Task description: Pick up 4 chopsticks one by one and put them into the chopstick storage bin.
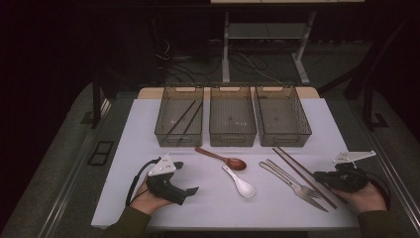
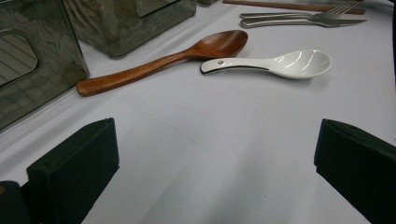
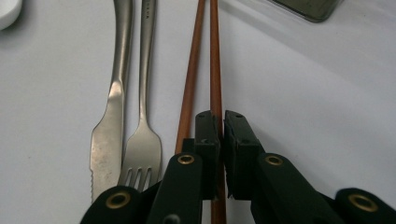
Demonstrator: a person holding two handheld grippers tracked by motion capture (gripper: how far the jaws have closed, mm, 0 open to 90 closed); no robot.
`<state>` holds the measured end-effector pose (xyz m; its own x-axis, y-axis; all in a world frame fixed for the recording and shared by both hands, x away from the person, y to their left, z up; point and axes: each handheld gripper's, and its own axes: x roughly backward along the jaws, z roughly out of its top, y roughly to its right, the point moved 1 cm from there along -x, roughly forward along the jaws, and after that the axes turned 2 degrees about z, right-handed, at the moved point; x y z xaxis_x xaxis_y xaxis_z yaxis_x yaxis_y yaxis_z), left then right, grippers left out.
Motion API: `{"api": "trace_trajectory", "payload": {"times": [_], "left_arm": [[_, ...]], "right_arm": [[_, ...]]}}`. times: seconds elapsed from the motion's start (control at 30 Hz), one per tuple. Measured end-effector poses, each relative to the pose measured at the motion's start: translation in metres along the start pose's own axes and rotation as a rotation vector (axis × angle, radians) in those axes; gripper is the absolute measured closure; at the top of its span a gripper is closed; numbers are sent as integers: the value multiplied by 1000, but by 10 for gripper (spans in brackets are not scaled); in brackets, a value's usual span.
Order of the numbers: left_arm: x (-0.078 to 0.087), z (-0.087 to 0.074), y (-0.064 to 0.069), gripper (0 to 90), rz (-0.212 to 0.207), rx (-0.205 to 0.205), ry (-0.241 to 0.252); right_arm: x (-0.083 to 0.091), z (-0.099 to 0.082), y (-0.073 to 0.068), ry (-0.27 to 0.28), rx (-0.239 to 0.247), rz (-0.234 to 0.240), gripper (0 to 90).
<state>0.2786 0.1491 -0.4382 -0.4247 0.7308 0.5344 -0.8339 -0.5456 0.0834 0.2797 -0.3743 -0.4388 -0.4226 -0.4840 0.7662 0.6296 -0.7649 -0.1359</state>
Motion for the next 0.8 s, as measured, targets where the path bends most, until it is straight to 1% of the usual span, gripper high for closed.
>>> {"api": "trace_trajectory", "payload": {"times": [0.1, 0.13, 0.33, 0.57, 0.73, 0.8], "left_arm": [[0, 0, 0, 0, -1, 0, 0], [0, 0, 0, 0, -2, -1, 1], [0, 0, 0, 0, -5, -1, 2], [0, 0, 0, 0, -12, -6, 4], [1, 0, 0, 0, -13, -6, 8], [1, 0, 0, 0, -12, 0, 9]], "right_arm": [[3, 2, -2, -1, 15, 2, 845], [5, 2, -3, 4, 13, 3, 845], [10, 6, -6, 29, 40, 19, 845], [15, 14, -12, 61, 61, 58, 845], [16, 23, -22, 80, 90, 74, 845], [15, 27, -26, 81, 104, 82, 845]]}}
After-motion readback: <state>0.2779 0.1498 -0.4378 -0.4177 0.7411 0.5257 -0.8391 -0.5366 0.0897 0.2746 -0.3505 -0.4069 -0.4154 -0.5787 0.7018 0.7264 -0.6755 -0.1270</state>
